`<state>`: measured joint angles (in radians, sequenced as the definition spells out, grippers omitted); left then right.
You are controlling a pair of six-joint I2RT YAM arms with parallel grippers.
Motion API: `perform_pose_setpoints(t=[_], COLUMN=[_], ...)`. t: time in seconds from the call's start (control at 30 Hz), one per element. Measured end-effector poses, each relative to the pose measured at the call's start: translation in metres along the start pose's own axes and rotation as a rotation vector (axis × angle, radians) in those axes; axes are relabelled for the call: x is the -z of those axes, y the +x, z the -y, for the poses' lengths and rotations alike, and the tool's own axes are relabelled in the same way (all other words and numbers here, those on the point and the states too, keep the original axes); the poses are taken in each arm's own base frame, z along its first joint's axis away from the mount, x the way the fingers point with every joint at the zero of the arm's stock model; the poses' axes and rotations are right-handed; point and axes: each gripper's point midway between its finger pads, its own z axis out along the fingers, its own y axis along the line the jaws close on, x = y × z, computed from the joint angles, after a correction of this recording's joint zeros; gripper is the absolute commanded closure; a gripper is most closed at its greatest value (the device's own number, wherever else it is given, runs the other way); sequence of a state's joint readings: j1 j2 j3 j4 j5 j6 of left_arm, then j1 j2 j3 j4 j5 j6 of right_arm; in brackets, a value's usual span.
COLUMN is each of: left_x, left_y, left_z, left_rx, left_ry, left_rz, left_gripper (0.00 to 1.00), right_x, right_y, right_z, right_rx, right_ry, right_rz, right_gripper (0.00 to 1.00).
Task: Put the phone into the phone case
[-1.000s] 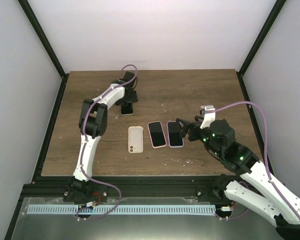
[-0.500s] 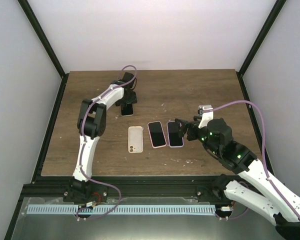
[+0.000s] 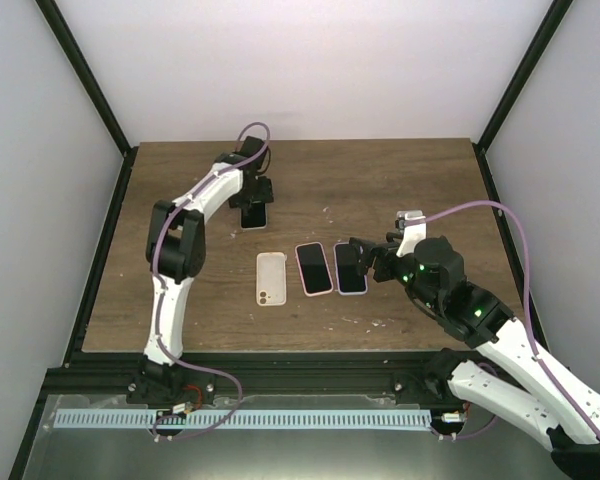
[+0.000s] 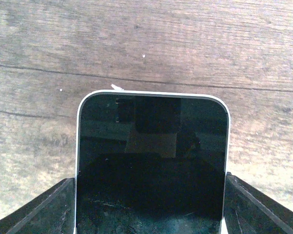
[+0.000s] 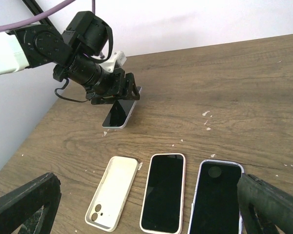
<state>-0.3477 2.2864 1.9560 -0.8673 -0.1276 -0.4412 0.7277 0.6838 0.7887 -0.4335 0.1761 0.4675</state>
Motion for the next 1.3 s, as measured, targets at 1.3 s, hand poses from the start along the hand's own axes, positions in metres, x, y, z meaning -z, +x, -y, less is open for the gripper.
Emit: perform_pose_setpoints(t=[1.3], left_x=[0.064], left_y=[0.183], left_z=[0.037], left_rx=[-0.033], left_ry=[0.029], left_rz=[-0.027], left_gripper=[0.47], right_x=[0.009], right_y=[0.025], right_z=[0.004], right_rx=[-0.048], right_ry=[-0.029], right_rz=[-0.057], right_gripper=[0.0])
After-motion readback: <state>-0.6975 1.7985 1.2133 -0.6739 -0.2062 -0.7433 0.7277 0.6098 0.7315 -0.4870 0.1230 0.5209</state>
